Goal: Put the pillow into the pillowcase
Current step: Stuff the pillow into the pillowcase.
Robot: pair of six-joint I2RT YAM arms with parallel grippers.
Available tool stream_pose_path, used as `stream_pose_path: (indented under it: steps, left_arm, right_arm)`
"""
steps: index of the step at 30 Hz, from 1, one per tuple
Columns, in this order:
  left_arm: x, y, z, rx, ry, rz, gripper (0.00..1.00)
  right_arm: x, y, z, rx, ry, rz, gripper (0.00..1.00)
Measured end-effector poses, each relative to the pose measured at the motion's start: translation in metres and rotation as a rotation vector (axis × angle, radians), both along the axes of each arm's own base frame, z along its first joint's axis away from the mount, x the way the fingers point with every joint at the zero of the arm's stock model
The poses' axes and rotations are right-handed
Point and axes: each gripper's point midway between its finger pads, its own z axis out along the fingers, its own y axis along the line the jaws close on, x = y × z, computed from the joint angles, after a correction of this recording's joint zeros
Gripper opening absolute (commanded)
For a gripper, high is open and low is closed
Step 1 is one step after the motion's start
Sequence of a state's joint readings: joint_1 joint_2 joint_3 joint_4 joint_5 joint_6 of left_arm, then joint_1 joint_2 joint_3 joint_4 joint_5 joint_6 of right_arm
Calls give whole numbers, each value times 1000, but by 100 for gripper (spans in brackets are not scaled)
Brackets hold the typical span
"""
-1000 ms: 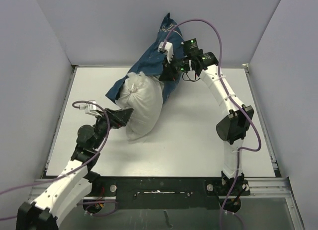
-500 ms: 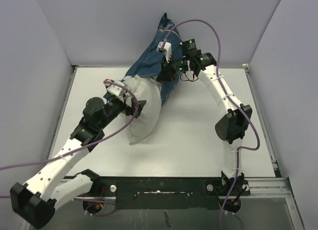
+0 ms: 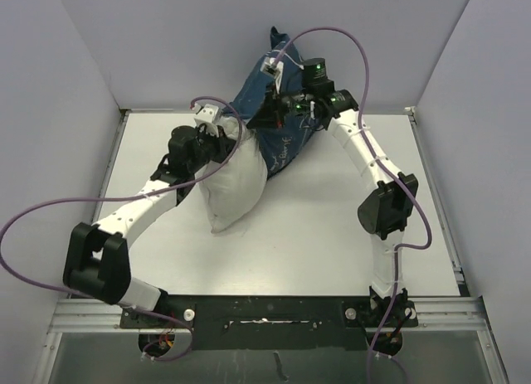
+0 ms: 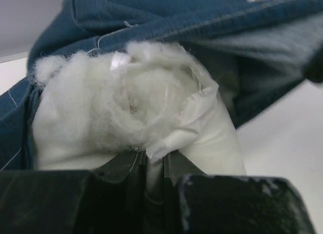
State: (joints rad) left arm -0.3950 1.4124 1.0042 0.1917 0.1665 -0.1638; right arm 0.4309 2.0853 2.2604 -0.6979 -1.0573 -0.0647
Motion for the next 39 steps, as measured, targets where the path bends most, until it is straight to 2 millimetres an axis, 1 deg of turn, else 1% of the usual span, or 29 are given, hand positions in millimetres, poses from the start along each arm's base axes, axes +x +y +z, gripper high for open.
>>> stream_pose_path:
  steps: [2, 3, 5, 6, 8, 10, 13, 17, 20, 23, 24, 26, 30, 32, 34, 36, 37, 39]
  left_arm:
    - [17, -8, -3, -69, 11, -13, 0]
    - [23, -14, -3, -103, 7, -29, 0]
    - [27, -26, -1, -161, -5, -81, 0]
    - [26, -33, 1, -190, -13, -120, 0]
    - [21, -45, 7, -241, -31, -187, 0]
    - [13, -54, 8, -299, -42, -252, 0]
    - [4, -69, -1, -375, -15, -330, 0]
    - [1, -86, -14, -467, 39, -387, 0]
    - [3, -94, -18, -551, 74, -406, 0]
    - [-1, -102, -17, -610, 102, -433, 0]
    - [-4, -106, -15, -624, 106, -449, 0]
    - [-14, -112, -9, -653, 109, -502, 0]
    - [-36, -119, 7, -703, 113, -605, 0]
    - [-45, -124, 7, -709, 137, -651, 0]
    - [-51, -135, 6, -710, 167, -703, 0]
    - [-51, -151, 7, -718, 194, -756, 0]
    - [-50, -158, 8, -727, 203, -774, 0]
    - [-47, -165, 4, -748, 226, -786, 0]
  right_arm:
    - [-4, 16, 9, 50, 30, 18, 0]
    - [-7, 23, 12, 67, 52, 24, 0]
    - [-11, 33, 16, 90, 98, 26, 0]
    - [-12, 35, 18, 96, 113, 23, 0]
    - [-9, 32, 19, 99, 127, 11, 0]
    - [-5, 24, 16, 91, 149, -4, 0]
    - [-3, 15, 14, 85, 177, -8, 0]
    - [-7, 15, 10, 85, 245, 8, 0]
    - [-10, 17, 3, 94, 307, 26, 0]
    - [-12, 16, -8, 101, 380, 45, 0]
    - [-11, 13, -11, 106, 405, 45, 0]
    - [-1, 0, -13, 127, 454, 33, 0]
    - [28, -40, -16, 159, 509, -24, 0]
    - [41, -59, -18, 170, 522, -65, 0]
    - [45, -65, -19, 172, 530, -81, 0]
    - [41, -57, -19, 167, 533, -70, 0]
    - [35, -48, -19, 162, 534, -52, 0]
    - [19, -24, -18, 150, 538, -4, 0]
